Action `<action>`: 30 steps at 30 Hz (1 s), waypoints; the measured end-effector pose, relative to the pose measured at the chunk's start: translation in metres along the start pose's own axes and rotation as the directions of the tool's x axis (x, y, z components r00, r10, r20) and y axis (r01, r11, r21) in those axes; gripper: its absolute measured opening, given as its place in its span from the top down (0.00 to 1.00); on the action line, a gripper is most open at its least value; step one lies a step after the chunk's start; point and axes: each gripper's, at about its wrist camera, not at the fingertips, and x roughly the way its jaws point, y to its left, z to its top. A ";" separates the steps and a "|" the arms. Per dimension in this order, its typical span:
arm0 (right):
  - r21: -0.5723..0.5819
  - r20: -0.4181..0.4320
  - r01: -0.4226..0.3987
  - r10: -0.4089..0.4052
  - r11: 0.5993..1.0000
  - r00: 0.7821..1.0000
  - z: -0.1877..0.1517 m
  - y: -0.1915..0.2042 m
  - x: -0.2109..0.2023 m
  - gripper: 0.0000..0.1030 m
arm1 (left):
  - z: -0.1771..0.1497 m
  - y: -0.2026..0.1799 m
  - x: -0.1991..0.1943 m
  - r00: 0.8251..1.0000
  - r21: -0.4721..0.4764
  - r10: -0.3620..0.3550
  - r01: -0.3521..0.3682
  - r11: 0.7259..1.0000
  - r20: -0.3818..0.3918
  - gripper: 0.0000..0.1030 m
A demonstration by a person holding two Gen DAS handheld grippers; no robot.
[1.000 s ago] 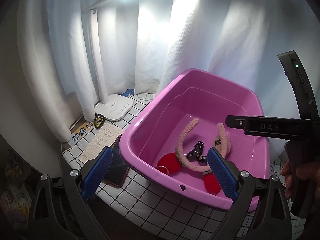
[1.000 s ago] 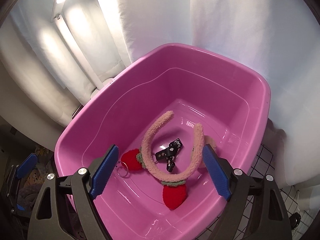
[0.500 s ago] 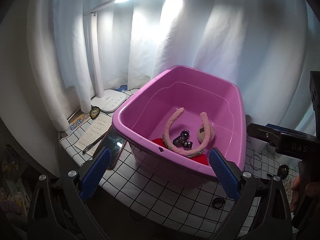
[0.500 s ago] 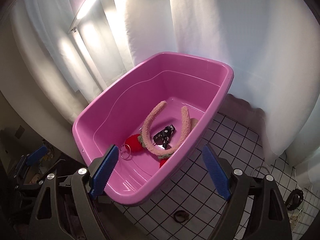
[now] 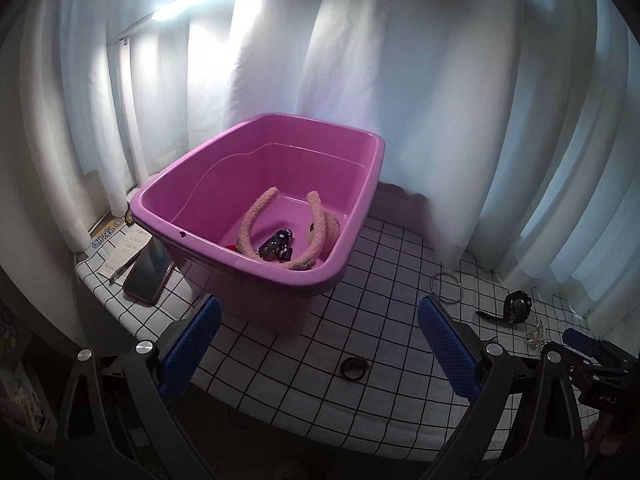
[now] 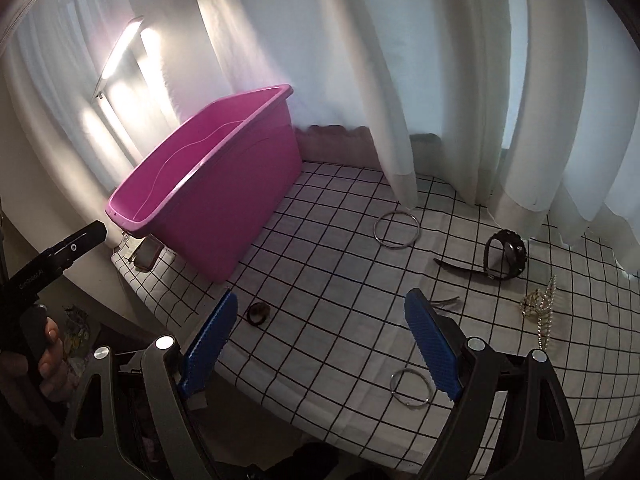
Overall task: Organize jewelry
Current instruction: 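Withdraw both tools from the tub back over the table, then reach the left tool to the engraved silver bangle while the right tool reaches the pearl hair clip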
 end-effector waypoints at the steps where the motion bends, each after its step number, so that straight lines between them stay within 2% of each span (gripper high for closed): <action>1: 0.018 0.001 0.021 -0.021 1.000 1.000 -0.008 -0.014 -0.006 0.19 | -0.004 -0.010 0.001 1.000 0.006 -0.011 0.011 1.000 -0.004 0.06; 7: 0.108 -0.016 0.114 -0.113 0.988 0.993 -0.049 -0.089 -0.033 0.19 | -0.033 -0.066 0.013 0.996 0.032 -0.057 0.059 0.998 -0.061 0.06; 13: 0.140 -0.029 0.152 -0.149 0.978 0.988 -0.080 -0.140 -0.038 0.19 | -0.071 -0.114 0.028 0.989 0.056 -0.074 0.082 0.995 -0.131 0.06; 22: 0.099 -0.059 0.132 -0.127 0.986 0.990 -0.094 -0.180 -0.016 0.19 | -0.126 -0.162 0.051 0.980 0.048 -0.047 0.057 0.997 -0.191 0.06; 30: 0.057 -0.070 0.109 -0.105 0.992 0.992 -0.097 -0.198 0.013 0.19 | -0.155 -0.192 0.073 0.976 0.056 -0.031 0.044 0.997 -0.215 0.06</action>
